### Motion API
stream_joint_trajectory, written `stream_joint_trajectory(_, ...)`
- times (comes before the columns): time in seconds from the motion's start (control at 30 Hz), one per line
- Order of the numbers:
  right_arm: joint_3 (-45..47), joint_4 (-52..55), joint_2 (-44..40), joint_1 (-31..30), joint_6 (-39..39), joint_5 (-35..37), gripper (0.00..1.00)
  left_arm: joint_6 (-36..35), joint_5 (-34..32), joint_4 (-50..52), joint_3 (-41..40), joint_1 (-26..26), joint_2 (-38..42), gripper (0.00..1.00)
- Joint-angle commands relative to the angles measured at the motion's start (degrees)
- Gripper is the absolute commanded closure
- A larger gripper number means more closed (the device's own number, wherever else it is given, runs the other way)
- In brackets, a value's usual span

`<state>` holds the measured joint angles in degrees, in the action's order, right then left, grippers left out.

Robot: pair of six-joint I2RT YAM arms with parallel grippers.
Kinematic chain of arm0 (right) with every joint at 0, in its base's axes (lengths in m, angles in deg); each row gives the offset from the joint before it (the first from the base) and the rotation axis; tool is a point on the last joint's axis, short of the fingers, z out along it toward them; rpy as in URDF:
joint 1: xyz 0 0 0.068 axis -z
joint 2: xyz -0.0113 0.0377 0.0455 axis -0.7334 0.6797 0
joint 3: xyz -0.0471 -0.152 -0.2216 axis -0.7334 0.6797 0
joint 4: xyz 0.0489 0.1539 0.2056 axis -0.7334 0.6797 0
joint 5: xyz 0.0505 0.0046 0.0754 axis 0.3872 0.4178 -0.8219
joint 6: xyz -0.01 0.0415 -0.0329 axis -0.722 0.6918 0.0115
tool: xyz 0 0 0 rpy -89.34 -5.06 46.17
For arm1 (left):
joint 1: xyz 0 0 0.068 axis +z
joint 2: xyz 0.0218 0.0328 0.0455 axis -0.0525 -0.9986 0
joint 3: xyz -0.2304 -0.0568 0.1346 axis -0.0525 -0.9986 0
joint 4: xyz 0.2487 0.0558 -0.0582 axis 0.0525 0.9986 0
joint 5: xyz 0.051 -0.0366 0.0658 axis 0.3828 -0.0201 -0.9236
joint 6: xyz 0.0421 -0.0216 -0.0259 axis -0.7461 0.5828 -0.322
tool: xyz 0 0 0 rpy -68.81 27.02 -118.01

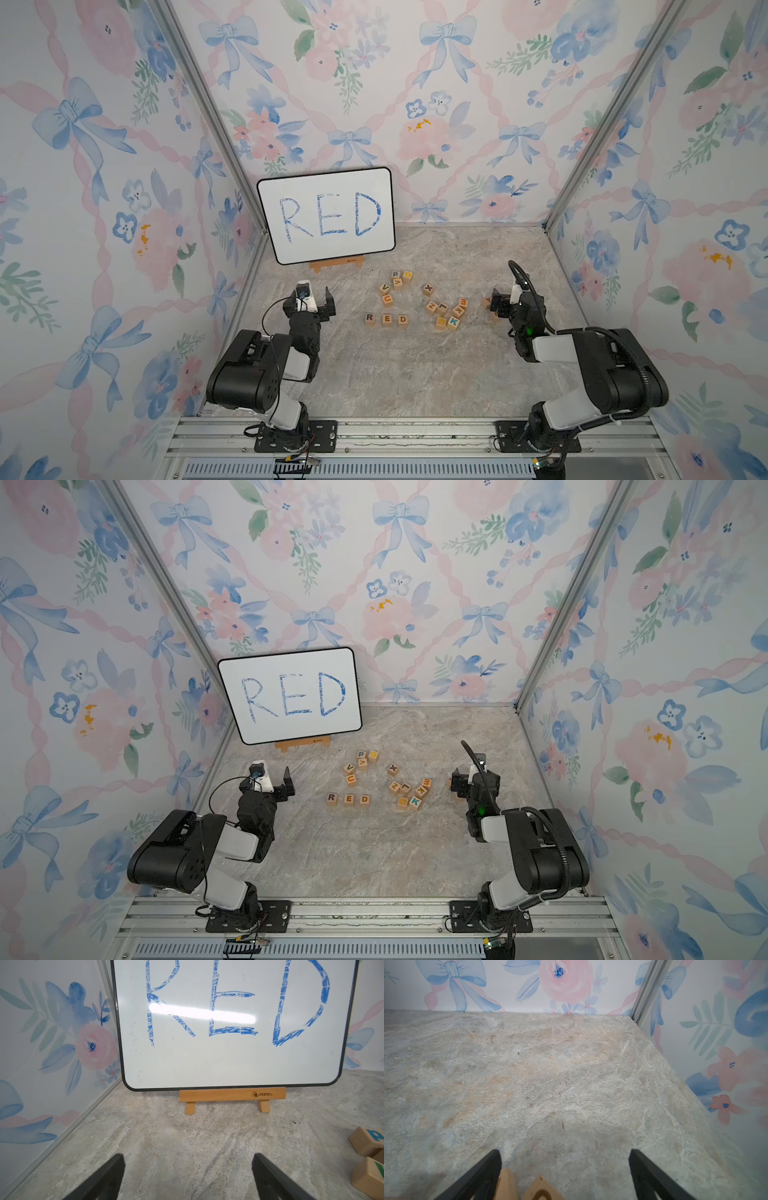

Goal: Assemble the uppercase word "red" with letter blocks
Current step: Reset both arms

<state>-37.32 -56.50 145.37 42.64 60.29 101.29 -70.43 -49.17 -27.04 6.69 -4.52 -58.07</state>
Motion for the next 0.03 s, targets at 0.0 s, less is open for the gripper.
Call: stream_joint_trajectory(0.0, -0.94, -2.07, 0.21, 0.32, 0.68, -0.14, 0.03, -0.85, 1.35, -1.27, 0.49, 0.06, -0.29, 0.02)
